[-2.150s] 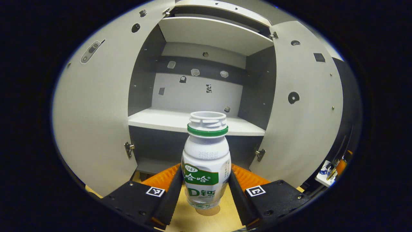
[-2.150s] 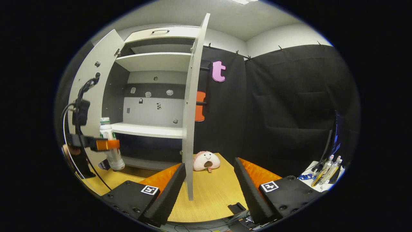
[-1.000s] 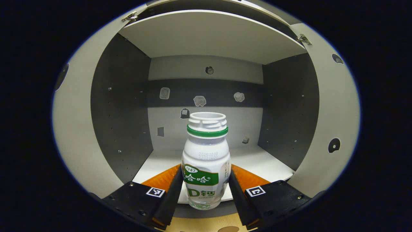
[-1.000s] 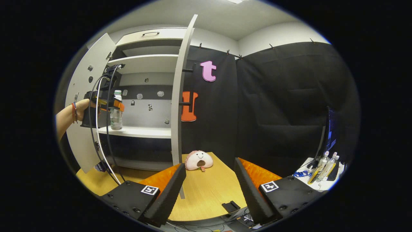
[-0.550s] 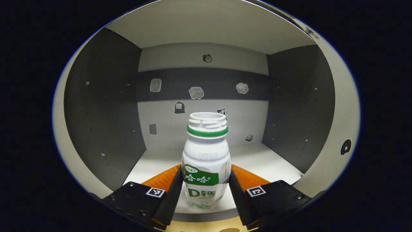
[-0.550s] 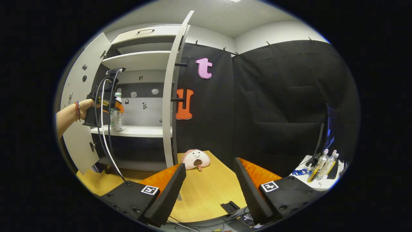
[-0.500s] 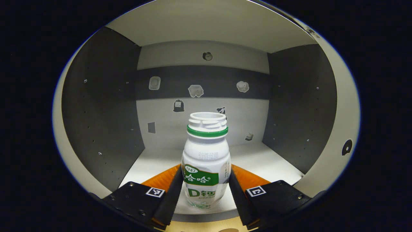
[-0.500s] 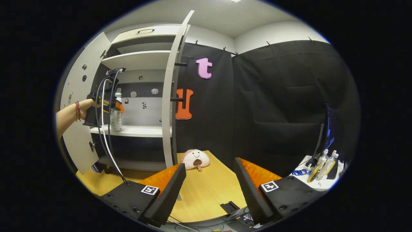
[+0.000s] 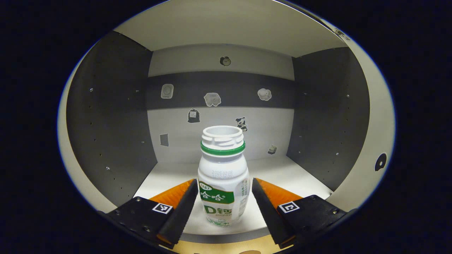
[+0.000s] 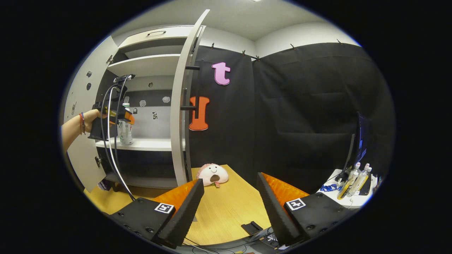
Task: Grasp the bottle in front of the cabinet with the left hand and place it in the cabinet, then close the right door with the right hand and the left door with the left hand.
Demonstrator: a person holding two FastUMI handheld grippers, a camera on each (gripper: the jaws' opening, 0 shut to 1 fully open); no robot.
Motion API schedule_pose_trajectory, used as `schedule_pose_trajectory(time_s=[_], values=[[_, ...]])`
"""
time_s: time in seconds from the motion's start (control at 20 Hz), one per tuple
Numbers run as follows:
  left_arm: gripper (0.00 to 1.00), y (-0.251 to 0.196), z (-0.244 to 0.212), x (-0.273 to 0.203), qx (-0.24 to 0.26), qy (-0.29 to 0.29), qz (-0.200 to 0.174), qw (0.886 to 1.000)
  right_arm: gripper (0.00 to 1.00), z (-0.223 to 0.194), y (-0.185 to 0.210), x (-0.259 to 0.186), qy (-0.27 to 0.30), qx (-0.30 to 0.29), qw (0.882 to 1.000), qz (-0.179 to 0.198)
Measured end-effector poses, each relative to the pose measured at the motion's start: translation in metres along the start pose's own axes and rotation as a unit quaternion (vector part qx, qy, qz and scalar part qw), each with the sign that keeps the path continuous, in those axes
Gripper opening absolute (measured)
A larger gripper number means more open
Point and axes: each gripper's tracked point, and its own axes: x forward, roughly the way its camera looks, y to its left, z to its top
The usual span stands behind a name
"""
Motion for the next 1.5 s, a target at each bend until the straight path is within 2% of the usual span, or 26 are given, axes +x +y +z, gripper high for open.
schedule_pose_trajectory(time_s=[0.5,0.75,1.0,1.3,1.5], values=[[0.95,0.025,0.021,-0.076,-0.004,-0.053,0.014,0.998,0.99,0.008,0.000,0.014,-0.008,-0.004,1.000,0.010],[0.95,0.031,0.020,-0.128,-0.027,-0.073,0.014,0.997,0.99,0.016,-0.004,0.029,-0.017,-0.018,1.000,0.016],[0.95,0.047,0.026,-0.193,-0.023,-0.104,0.038,0.994,0.99,0.014,0.001,0.046,-0.013,-0.011,0.999,0.039],[0.94,0.053,0.004,-0.272,-0.050,-0.114,0.061,0.990,0.99,0.015,0.001,0.076,-0.011,-0.013,0.998,0.057],[0.94,0.057,-0.008,-0.319,-0.043,-0.131,0.078,0.987,0.99,0.008,0.001,0.095,0.000,0.001,0.998,0.071]])
